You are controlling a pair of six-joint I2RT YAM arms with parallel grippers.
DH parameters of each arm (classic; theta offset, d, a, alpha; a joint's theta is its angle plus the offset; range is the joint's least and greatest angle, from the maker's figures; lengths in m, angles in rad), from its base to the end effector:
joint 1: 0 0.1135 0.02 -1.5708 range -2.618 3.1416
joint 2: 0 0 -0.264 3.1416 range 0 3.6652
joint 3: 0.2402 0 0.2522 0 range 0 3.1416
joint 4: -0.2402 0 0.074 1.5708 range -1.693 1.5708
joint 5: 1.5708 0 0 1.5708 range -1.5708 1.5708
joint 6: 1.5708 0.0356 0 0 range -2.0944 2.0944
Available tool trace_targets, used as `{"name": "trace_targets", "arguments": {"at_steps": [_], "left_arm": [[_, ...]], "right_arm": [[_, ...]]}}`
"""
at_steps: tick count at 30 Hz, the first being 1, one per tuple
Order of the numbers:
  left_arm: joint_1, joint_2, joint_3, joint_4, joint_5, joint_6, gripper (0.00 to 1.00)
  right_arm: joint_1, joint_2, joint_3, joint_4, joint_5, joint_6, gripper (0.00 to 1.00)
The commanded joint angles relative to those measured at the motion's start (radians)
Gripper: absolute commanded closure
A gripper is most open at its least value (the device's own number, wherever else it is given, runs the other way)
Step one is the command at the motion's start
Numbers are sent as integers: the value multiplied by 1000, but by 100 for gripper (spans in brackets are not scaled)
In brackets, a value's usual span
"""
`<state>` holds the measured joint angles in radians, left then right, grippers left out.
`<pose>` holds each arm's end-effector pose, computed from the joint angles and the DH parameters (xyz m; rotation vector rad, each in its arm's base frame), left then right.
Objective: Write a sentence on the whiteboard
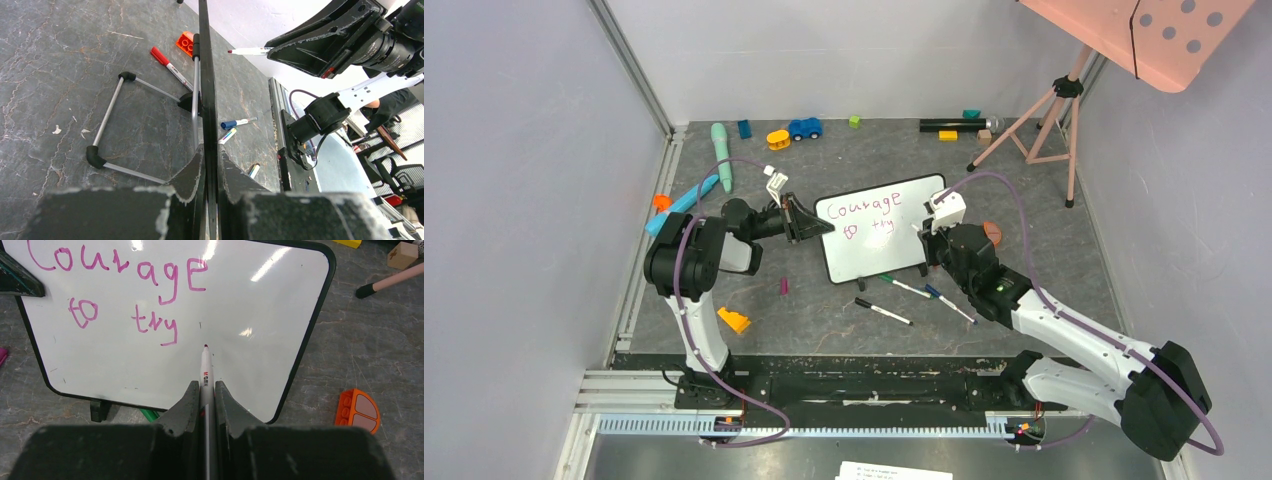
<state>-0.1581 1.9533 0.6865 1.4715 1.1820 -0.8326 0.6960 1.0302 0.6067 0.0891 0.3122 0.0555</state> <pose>0.3254 -0.0852 0.1604 0.5932 1.6133 -1.5576 0.1866 0.1416 0.2585 -0.3926 1.8530 0.2157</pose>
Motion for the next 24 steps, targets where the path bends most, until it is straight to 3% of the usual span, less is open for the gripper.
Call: {"name": "trace_targets", "arguments": {"at_steps": [1, 24], "left_arm": [[3, -42, 3, 85, 3, -5, 98], [3, -50, -4, 85, 3, -3, 98]], "right_arm": [[-4, -10, 4, 34, 18, 13, 100], [-4, -9, -6, -10, -55, 55, 100]]}}
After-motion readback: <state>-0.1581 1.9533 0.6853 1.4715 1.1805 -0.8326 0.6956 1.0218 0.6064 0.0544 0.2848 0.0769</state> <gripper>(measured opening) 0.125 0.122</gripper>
